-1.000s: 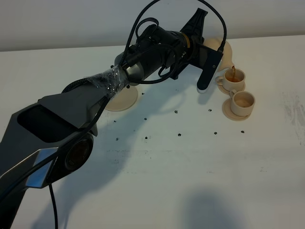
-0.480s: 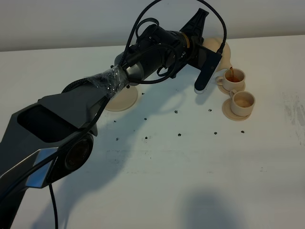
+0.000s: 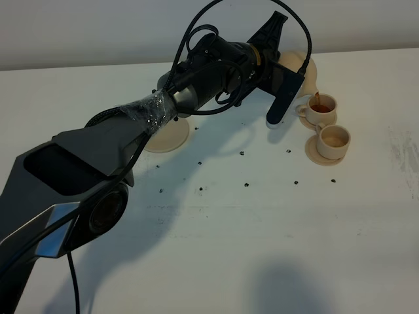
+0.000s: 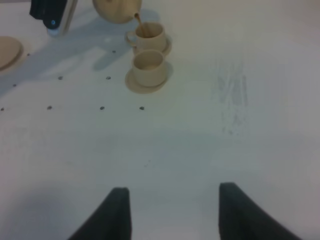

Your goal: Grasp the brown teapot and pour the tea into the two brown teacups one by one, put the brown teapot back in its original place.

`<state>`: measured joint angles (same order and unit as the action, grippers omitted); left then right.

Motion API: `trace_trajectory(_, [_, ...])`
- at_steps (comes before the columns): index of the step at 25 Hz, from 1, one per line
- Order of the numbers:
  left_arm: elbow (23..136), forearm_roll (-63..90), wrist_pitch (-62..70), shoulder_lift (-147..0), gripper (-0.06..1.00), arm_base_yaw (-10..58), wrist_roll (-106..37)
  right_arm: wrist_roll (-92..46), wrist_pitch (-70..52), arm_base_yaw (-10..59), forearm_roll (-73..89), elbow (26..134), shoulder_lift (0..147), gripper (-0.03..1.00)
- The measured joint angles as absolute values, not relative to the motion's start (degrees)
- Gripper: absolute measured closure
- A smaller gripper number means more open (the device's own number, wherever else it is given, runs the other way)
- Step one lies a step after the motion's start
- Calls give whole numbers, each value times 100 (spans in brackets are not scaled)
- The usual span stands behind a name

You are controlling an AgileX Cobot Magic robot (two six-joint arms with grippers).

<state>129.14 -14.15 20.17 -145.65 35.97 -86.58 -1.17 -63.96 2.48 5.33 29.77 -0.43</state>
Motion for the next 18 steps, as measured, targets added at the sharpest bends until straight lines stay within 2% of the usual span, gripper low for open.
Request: trace_trajectory(18, [12914,-1529,1906,-14565,85,3597,-8689,-117,-6396,248,533,2977,-43,57])
